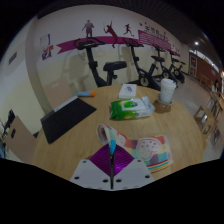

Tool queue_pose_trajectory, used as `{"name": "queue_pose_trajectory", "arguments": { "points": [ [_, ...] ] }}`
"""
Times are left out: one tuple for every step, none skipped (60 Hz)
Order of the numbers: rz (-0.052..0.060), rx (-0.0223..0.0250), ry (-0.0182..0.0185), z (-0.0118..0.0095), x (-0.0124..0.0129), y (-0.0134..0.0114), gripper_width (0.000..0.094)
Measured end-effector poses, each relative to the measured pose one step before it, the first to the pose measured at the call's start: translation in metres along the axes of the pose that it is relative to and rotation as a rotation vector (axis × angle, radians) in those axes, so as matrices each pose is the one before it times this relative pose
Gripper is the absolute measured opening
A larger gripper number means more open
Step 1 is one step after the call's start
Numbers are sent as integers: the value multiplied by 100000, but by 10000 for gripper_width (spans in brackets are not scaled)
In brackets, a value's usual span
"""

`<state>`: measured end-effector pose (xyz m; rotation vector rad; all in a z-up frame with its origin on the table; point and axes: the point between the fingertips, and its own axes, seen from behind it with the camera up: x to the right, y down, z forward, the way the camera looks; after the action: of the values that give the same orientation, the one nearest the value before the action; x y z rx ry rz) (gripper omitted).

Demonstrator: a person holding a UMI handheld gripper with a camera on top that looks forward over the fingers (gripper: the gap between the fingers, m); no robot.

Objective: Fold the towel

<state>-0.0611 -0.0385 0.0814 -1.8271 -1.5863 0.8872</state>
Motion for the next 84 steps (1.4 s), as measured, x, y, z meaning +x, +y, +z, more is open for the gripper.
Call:
{"name": "queue_pose_trajectory", "arguments": {
  "points": [
    [454,-66,-68,-266,623,-303,11],
    [220,-127,75,-234,671,-262,11],
    [74,-29,290,-176,734,-265,11],
    [2,333,839,15,584,-182,12],
    [112,281,576,-90,761,-344,13],
    [12,357,758,-74,799,-244,13],
    [-121,59,746,16,833,-161,14],
    [-223,-365,763,-10,862,31,14],
    [139,-653,454,35,743,40,13],
    [681,-465,134,122,639,94,12],
    [988,-662,-19,-37,545,-84,14],
    [987,-476,-110,57,558,26,13],
    [680,-380,103,75,576,35,14],
    [201,-258,411,80,655,25,14],
    [-240,-144,765,99,682,29,14],
    [-568,85,977,248,769,136,16],
    [-751,34,1136,201,761,61,19],
    [-739,11,1153,200,703,101,18],
    [-668,-25,1144,273,661,169,21],
    [-440,-160,1031,364,606,231,23],
    [-351,-316,956,341,580,245,24],
    [-314,-370,708,202,471,271,25],
    [-232,-507,414,363,396,343,25],
    [-98,-830,295,415,352,457,27],
    [111,-1022,456,460,384,504,26],
    [86,-951,533,373,392,472,27],
    [-176,-721,431,423,460,453,26],
    [-406,-722,371,373,320,381,27],
    [-477,-758,316,350,289,369,27],
    [-484,-646,183,295,217,318,26],
    [-491,-396,55,242,125,234,26],
    [-433,-21,-38,251,32,236,27],
    [-478,141,-39,71,78,108,27],
    [-265,259,-73,49,52,30,27],
    [-182,187,-74,5,20,3,26],
    [-189,61,-135,-7,-3,6,29],
    [-213,28,-171,-49,-21,-13,30],
    [-167,3,-255,-79,-29,7,36],
    [-128,-12,-359,153,-40,-168,69],
    [-41,-8,-287,-147,-32,-75,179],
    [-56,-28,-137,-188,-28,-65,290],
    [120,-286,468,-207,138,-34,400],
    [264,-700,997,-308,232,48,511],
    [275,-564,1374,-449,355,23,621],
    [12,-11,478,-491,138,-87,732],
    [-291,109,230,-577,106,-141,842],
    [-332,327,63,-701,69,-141,800],
    [-390,515,-249,-805,-60,-144,784],
    [-587,819,-561,-1251,-121,190,808],
    [-732,819,-788,-938,-194,-167,845],
    [-625,755,-813,-994,-192,-115,877],
    [-399,586,-637,-1019,-198,-64,867],
    [-232,440,-611,-1069,-175,-10,853],
    [-77,314,-424,-1081,-127,17,838],
    [-26,180,-363,-1108,-169,57,840],
    [4,-136,-429,-192,-313,-434,842],
    [-151,-256,-417,-1829,-73,461,844],
    [-194,-291,-349,-1092,-170,266,851],
    [-185,-368,-269,-1145,-187,289,850],
    [-65,-427,-53,-1059,-132,319,849],
    [10,-462,109,-1072,-109,344,848],
    [-48,-373,90,-1012,-108,320,848],
    [-155,-288,-34,-973,-160,279,847],
    [-193,-177,-122,-875,-180,265,852],
    [-9,147,56,591,-342,-5,851],
    [221,-144,-7,-1468,-9,248,849],
    [332,-159,110,-871,-132,270,850],
    [211,-264,111,-782,-172,295,853],
    [191,-182,-52,-705,-159,288,846],
    [261,-177,-81,-676,-178,230,850],
    [385,-93,-35,-626,-144,225,851],
    [431,27,146,-560,-142,198,853],
    [346,384,278,95,-157,179,850],
    [144,300,354,-387,-95,111,848],
    [36,410,244,-365,-135,54,852],
    [-160,402,116,-320,-107,58,852],
    [-348,381,46,-277,-152,85,854],
    [-521,366,112,-265,-99,86,854],
    [-446,486,226,-214,-92,17,852],
    [-244,403,221,-233,-120,-11,851],
    [-31,350,142,-176,-79,-19,853],
    [40,446,-100,-76,-56,-81,851],
    [52,438,-290,-113,-141,0,852],
    [62,297,-532,-75,-197,-14,851]
  ]
}}
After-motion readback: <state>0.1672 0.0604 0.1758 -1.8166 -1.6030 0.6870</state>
